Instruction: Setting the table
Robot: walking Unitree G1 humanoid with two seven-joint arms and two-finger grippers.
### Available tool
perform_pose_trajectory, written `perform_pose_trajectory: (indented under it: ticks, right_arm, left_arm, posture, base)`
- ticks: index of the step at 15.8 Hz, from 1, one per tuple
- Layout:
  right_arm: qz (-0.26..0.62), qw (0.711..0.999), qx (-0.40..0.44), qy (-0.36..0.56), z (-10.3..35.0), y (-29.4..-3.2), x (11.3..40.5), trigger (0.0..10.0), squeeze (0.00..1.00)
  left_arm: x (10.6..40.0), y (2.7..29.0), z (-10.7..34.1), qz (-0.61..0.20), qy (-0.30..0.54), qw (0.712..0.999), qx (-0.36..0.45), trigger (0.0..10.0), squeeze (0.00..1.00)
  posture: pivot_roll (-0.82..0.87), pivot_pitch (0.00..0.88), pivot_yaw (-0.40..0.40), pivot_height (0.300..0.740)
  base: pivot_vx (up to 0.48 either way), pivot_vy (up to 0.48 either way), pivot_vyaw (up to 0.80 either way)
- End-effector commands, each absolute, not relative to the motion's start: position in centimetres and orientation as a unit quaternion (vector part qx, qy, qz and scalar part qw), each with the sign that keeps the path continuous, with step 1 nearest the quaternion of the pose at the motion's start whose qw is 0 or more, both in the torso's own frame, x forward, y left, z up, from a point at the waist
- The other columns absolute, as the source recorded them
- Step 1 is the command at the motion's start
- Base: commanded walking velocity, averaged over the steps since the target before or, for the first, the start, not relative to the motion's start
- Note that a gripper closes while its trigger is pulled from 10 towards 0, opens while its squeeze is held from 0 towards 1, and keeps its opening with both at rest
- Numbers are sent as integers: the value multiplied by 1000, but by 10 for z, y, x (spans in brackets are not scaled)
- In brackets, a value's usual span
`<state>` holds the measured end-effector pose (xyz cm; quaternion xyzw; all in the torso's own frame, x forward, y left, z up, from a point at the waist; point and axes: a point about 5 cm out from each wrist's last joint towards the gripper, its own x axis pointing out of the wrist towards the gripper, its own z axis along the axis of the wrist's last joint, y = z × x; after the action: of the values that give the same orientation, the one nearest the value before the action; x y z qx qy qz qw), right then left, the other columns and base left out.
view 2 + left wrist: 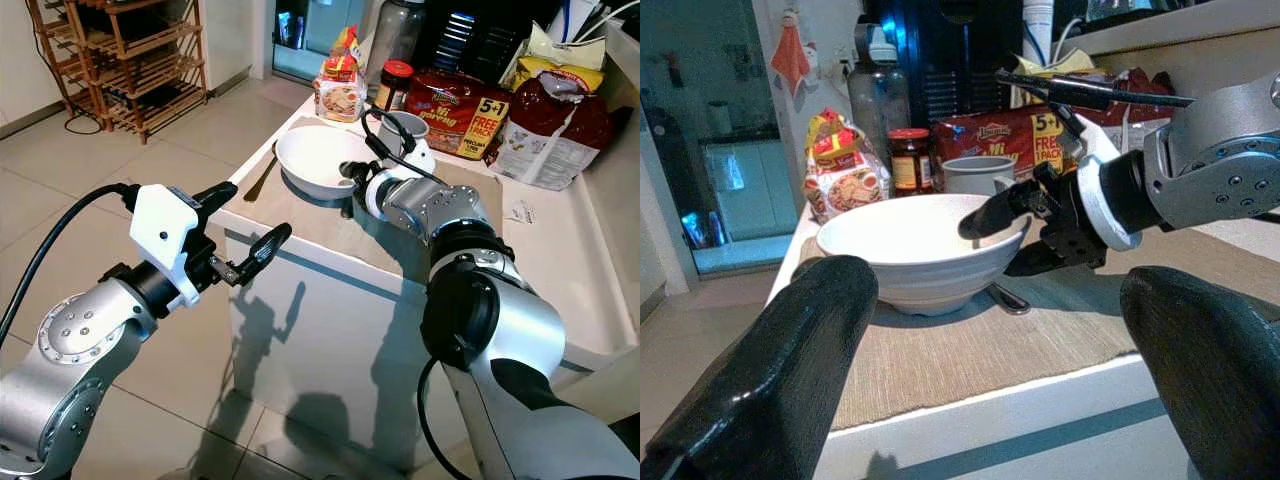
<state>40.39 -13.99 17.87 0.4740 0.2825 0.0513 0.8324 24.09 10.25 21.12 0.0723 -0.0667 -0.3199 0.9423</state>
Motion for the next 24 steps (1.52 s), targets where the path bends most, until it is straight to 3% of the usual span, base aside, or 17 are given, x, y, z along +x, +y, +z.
perform_pose_trajectory:
  ticks: [1, 13, 19, 21, 23, 24]
  right_arm:
    - [38, 831, 483, 274, 180, -148, 404, 0, 0]
    - [50, 804, 532, 263, 184, -143, 406, 0, 0]
    - [32, 781, 578, 234, 192, -166, 406, 0, 0]
    - [38, 788, 579, 206, 208, -187, 407, 0, 0]
    - [40, 826, 532, 183, 227, -219, 401, 0, 0]
    - [8, 882, 431, 190, 232, -246, 392, 0, 0]
  left_arm:
    - [241, 98, 210, -330, -64, 939, 70, 10000, 0]
    - [243, 100, 211, -331, -69, 939, 71, 10000, 0]
    - [249, 98, 215, -335, -77, 937, 67, 10000, 0]
    - [249, 97, 216, -340, -77, 934, 74, 10000, 0]
    - [250, 98, 216, -336, -80, 935, 76, 10000, 0]
    - [248, 98, 216, -336, -80, 936, 73, 10000, 0]
  posture:
    - [65, 0, -137, 740]
    - [82, 0, -127, 740]
    - [73, 0, -82, 740]
    - [75, 0, -75, 740]
    - [78, 0, -88, 740]
    - [67, 0, -93, 740]
  base:
    - [0, 0, 0]
    - [0, 0, 0]
    - [0, 0, 0]
    - [0, 0, 0]
    - [0, 0, 0]
    - [0, 0, 0]
